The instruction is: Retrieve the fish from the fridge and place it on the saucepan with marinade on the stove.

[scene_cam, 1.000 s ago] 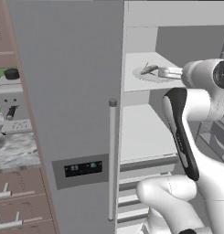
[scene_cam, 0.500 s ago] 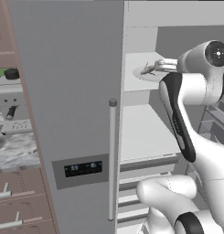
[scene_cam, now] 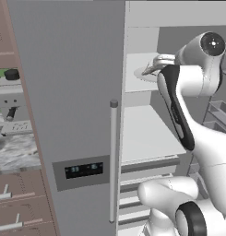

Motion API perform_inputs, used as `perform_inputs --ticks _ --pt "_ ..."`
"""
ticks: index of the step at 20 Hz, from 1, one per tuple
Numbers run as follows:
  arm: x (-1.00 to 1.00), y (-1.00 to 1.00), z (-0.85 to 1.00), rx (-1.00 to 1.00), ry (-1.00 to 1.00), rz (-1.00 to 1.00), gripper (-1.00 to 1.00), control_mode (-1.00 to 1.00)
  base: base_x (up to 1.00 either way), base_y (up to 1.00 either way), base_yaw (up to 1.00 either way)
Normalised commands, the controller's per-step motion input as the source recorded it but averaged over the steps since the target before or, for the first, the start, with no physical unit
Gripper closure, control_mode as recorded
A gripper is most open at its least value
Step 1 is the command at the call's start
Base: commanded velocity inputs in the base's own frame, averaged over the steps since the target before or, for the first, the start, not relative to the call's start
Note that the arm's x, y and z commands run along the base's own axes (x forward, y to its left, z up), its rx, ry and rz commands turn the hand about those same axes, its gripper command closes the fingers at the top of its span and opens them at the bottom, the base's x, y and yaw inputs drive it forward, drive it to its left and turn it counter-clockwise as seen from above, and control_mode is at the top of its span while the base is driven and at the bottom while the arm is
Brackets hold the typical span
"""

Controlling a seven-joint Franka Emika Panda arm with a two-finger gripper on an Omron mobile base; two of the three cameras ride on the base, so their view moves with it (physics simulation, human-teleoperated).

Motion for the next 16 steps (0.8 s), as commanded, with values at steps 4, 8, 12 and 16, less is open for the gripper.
perform_inputs --ticks 4,8,12,16 --pt "0.34 0.00 -0.21 0.00 0.00 0.00 -1.00 -1.00 0.00 0.00 0.00" --pt "0.42 0.00 -0.11 0.00 0.00 0.00 -1.00 -1.00 0.00 0.00 0.00" --pt "0.41 0.00 -0.02 0.00 0.02 0.00 -1.00 -1.00 0.00 0.00 0.00" --pt "0.35 0.00 -0.01 0.00 0.02 0.00 -1.00 -1.00 0.00 0.00 0.00"
